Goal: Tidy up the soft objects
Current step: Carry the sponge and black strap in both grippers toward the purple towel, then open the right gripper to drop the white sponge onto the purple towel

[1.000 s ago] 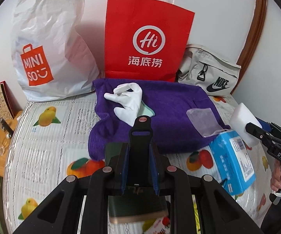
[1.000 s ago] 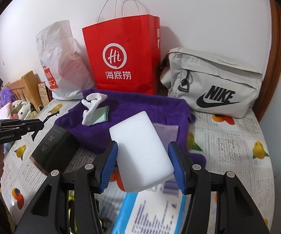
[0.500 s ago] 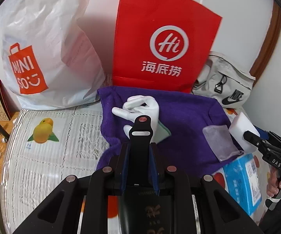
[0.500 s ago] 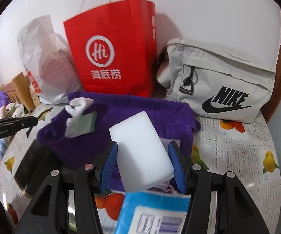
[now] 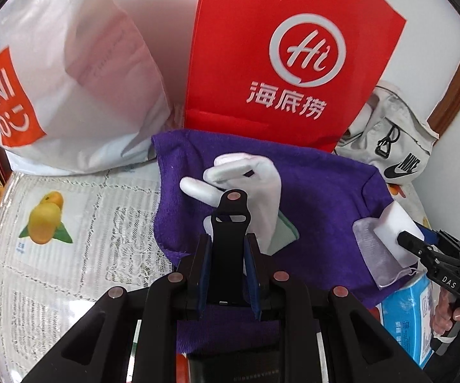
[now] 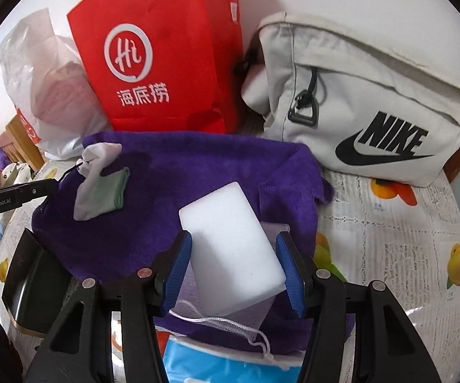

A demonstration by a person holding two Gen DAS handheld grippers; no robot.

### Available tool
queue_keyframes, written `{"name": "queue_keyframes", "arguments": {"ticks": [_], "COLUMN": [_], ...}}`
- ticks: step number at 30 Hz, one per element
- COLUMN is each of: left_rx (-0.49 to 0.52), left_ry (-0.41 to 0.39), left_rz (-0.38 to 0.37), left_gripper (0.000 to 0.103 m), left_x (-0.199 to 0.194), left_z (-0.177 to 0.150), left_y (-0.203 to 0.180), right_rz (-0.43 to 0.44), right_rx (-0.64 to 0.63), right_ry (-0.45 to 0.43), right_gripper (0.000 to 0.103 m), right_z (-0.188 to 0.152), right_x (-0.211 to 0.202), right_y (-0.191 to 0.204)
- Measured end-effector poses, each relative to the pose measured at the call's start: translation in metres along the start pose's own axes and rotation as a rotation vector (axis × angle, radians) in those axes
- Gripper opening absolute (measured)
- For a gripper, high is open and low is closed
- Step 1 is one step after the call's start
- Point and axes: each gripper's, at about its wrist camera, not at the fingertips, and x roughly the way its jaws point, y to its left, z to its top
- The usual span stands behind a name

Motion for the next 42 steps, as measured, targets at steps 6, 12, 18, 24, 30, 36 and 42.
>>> {"name": "queue_keyframes", "arguments": {"ticks": [6, 12, 18, 24, 30, 36, 42], "left_rx": [-0.022, -0.049, -0.060, -0.067, -0.058, -0.073, -0.053], "left_ry": [0.032, 0.053, 0.063, 0.008, -0.083, -0.144, -0.100], "left_rz": [-0.008, -0.021, -0.004, 0.030, 0.092, 0.077, 0.077], "left_gripper": [0.020, 0.021, 0.035, 0.048, 0.052, 0.052, 0.052], "left_x": [0.010, 0.012, 0.000, -0.033, -0.076, -0.110, -0.127], "left_z": [0.001, 0.001, -0.001, -0.008, -0.030, -0.067, -0.114], "left_y": [0.001, 0.005, 0.008, 0.007, -0.001, -0.008, -0.014], "right_rz": [0.002, 0.015, -0.003, 0.017, 0.053, 0.058, 0.039], "right_rx": [0.001, -0.001, -0.005, -0.007, 0.026, 0.015, -0.038], "right_ry": [0.041, 0.036, 0.005, -0.080, -0.190, -0.160, -0.121], "right_gripper": [0.056, 0.065, 0.070, 0.070, 0.071, 0.072, 0.072], "right_z": [0.002, 0.006, 0.005, -0.005, -0.034, -0.073, -0.125], "right_x": [0.013, 0.013, -0.004, -0.046, -0.101, -0.135, -0.155], "right_y": [0.001, 0.005, 0.008, 0.019, 0.025, 0.038, 0.059]}}
